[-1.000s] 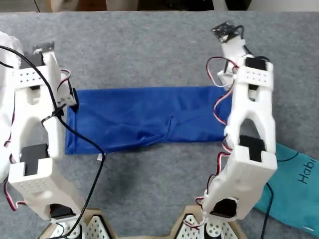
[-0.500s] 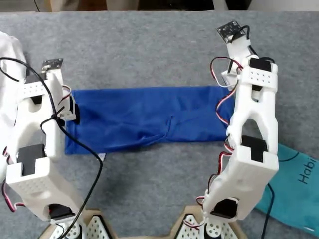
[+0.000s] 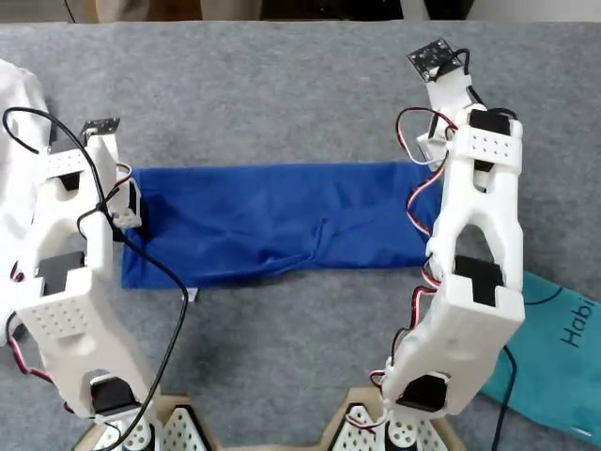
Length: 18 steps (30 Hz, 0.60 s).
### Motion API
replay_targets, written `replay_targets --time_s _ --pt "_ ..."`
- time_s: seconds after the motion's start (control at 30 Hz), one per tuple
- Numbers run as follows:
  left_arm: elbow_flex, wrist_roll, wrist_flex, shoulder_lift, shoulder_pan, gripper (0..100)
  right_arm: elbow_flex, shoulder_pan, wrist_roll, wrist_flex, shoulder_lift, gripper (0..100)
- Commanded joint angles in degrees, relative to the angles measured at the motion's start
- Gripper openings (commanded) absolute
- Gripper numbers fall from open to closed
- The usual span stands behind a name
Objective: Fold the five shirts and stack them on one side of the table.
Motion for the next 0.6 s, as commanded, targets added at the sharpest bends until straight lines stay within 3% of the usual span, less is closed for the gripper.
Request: replay_targets --time_s 0.0,0.1,0.27,0.57 --pt "-2.55 -0.26 -0.79 0.57 -0.62 16 -2.42 0.48 -0.09 -1.14 -0.31 0.7" --pt "-2.37 -0.18 -0.88 0.66 -0.7 14 -2.42 0.48 -0.09 -1.14 -0.22 0.7" --pt "-2.81 -0.18 -1.05 0.66 -0.7 1 -2.42 0.4 -0.09 -1.14 -0.04 0.7" --pt "-3.78 -0.09 -1.05 0.31 -7.21 2 -3.03 0.4 -0.26 -1.14 1.19 0.7"
